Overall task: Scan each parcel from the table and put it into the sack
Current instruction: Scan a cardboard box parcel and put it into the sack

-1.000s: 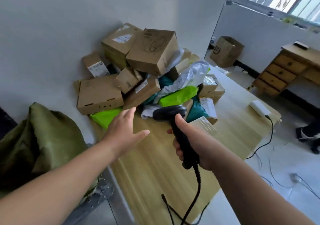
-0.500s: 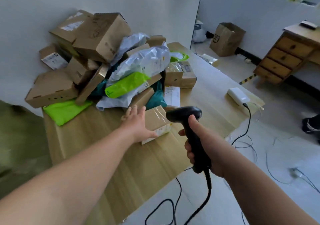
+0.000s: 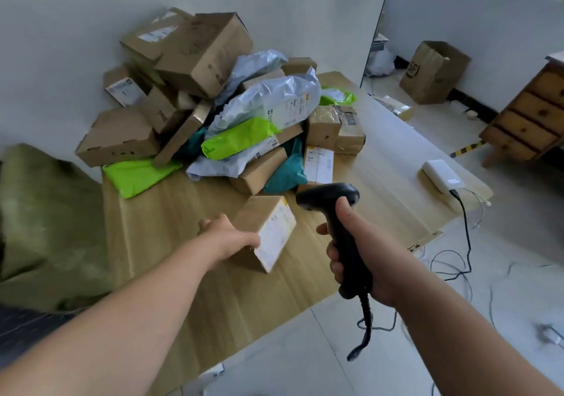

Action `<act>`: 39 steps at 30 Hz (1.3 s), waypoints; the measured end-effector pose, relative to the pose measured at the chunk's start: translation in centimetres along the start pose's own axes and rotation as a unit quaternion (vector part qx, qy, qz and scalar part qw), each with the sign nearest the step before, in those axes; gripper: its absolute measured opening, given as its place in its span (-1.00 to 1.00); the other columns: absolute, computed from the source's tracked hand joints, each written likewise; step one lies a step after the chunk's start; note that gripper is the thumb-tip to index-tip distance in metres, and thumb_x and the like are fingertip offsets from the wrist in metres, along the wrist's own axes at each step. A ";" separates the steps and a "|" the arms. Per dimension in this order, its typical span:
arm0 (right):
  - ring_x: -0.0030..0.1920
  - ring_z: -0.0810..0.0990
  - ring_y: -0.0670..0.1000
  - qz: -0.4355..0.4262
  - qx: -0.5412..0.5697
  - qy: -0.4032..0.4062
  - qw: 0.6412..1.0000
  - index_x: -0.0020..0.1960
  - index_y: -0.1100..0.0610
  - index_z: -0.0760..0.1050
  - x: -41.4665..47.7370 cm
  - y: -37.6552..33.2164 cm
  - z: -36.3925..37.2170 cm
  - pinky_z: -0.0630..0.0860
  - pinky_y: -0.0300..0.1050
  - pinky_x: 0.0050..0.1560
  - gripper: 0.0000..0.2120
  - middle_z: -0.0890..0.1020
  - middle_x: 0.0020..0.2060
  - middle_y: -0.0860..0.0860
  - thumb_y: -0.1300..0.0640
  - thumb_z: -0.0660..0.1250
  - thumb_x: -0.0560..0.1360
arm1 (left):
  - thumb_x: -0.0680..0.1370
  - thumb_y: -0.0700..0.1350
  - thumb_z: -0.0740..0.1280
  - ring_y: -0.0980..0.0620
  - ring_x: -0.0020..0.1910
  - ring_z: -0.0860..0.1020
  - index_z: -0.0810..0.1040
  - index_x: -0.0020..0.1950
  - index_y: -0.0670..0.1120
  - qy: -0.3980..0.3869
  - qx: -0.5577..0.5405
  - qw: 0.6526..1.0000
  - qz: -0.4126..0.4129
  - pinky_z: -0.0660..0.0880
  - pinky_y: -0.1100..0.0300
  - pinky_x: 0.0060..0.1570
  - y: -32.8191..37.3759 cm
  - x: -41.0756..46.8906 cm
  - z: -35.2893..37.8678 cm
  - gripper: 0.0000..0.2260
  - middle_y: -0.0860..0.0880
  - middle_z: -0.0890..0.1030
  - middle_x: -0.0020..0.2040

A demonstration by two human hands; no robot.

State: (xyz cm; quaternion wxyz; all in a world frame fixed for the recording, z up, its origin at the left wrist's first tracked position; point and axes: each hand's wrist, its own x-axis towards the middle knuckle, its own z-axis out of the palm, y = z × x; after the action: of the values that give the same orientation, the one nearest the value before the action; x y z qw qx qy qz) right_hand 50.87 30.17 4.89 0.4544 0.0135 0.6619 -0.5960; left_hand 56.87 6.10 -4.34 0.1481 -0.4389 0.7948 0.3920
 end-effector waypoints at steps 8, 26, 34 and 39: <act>-0.51 0.46 0.04 -0.034 -0.017 -0.090 0.995 0.03 0.17 0.53 0.8 -4.2 9.2 0.43 -0.17 -0.48 -0.15 0.50 -0.45 0.06 -0.47 0.41 0.02 | 0.44 -0.11 0.37 0.07 -0.30 0.42 0.56 -0.08 -0.11 -0.047 -0.439 0.897 -0.026 0.34 0.24 -0.31 -6.4 -4.5 -10.0 -0.89 -0.05 0.53 -0.21; -0.47 0.50 0.02 -0.039 -0.121 -0.233 0.964 0.11 0.17 0.53 5.6 -10.3 39.3 0.48 -0.15 -0.44 -0.19 0.54 -0.42 0.04 -0.47 0.36 0.17 | 0.35 -0.44 0.37 -0.03 0.09 0.57 0.42 0.24 -0.06 0.123 -0.519 0.846 0.026 0.54 0.19 -0.08 -24.0 -1.5 -31.4 -0.47 -0.08 0.61 0.12; -0.47 0.49 0.03 -0.014 -0.153 -0.232 0.961 0.04 0.18 0.54 8.8 -10.0 47.8 0.49 -0.13 -0.44 -0.18 0.54 -0.42 0.04 -0.47 0.36 0.09 | 0.32 -0.40 0.42 -0.05 0.14 0.55 0.32 0.36 -0.08 0.104 -0.522 0.846 -0.010 0.48 0.03 0.23 -30.7 2.5 -35.1 -0.34 -0.10 0.58 0.18; -0.49 0.47 0.01 -0.006 -0.168 -0.227 0.959 -0.03 0.16 0.50 10.4 -10.0 50.9 0.47 -0.15 -0.43 -0.25 0.52 -0.42 0.03 -0.48 0.32 0.16 | 0.32 -0.39 0.43 -0.06 0.16 0.54 0.30 0.40 -0.06 0.094 -0.523 0.847 -0.020 0.47 0.00 0.26 -33.4 4.6 -36.8 -0.30 -0.09 0.58 0.18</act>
State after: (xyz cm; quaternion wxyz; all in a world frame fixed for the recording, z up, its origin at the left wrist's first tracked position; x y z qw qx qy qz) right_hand 68.99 -18.98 12.55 0.5847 -0.2026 0.6319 -0.4667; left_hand 85.40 -34.53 0.43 -0.1709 -0.5016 0.4735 0.7035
